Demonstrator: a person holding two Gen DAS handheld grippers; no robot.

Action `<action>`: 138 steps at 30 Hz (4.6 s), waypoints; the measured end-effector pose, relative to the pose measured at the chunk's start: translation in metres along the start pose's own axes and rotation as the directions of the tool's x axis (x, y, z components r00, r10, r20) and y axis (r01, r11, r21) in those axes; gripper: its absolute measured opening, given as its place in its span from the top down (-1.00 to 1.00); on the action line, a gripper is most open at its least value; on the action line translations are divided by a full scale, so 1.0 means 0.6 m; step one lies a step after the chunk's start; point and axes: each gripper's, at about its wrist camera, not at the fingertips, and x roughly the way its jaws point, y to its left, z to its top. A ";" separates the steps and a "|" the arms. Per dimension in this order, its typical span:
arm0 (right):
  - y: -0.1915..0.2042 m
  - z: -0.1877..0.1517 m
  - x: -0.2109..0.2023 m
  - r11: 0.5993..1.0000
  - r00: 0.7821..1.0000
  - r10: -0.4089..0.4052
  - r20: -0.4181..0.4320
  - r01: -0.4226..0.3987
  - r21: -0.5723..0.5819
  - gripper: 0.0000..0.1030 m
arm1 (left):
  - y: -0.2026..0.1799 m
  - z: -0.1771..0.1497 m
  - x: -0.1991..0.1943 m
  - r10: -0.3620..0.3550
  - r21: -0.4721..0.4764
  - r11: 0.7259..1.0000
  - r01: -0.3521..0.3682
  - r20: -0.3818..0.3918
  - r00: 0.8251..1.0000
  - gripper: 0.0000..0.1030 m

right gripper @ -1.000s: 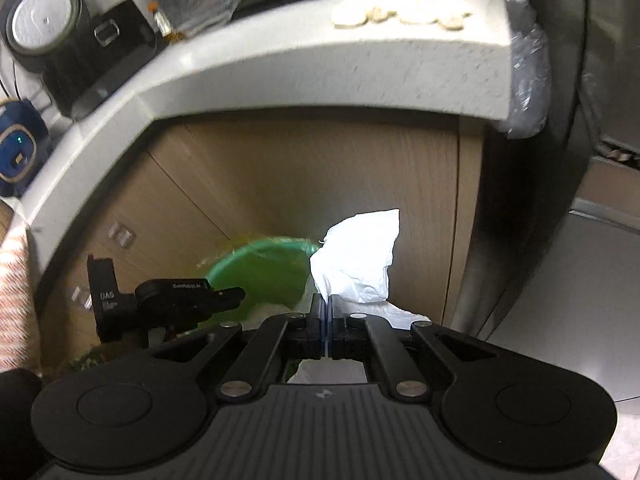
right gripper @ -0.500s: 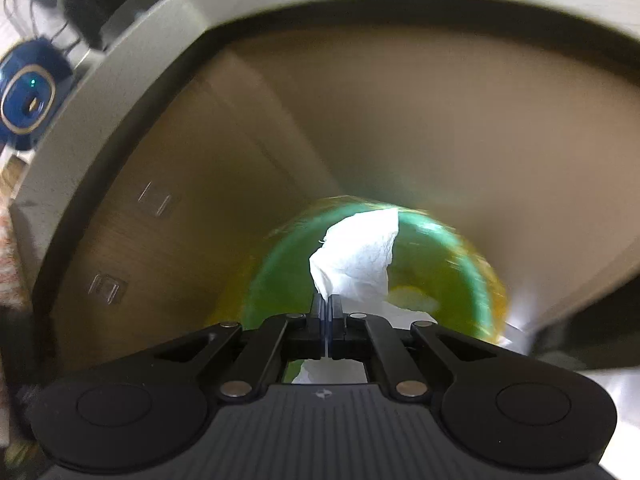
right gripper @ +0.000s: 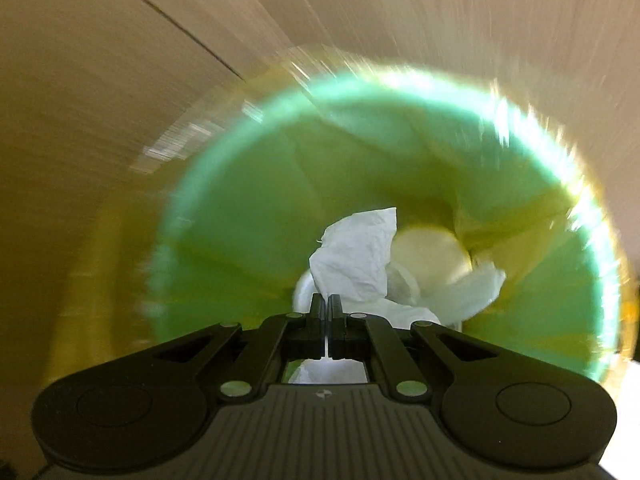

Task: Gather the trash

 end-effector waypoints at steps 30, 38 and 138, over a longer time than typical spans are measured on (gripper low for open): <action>-0.078 -0.033 0.075 0.935 0.983 0.161 -0.085 -0.125 0.332 0.42 | -0.007 -0.022 -0.012 -0.198 0.128 0.969 0.211 -0.102 0.975 0.67; -0.054 -0.052 -0.107 0.942 0.983 0.173 0.064 -0.184 0.282 0.03 | -0.059 -0.026 -0.073 -0.169 0.144 0.976 0.164 0.027 0.985 0.67; 0.050 -0.451 -0.796 0.884 0.702 0.256 0.664 0.109 -0.455 -0.28 | -0.357 -0.358 -0.457 0.078 0.102 0.969 -0.224 0.736 0.672 0.67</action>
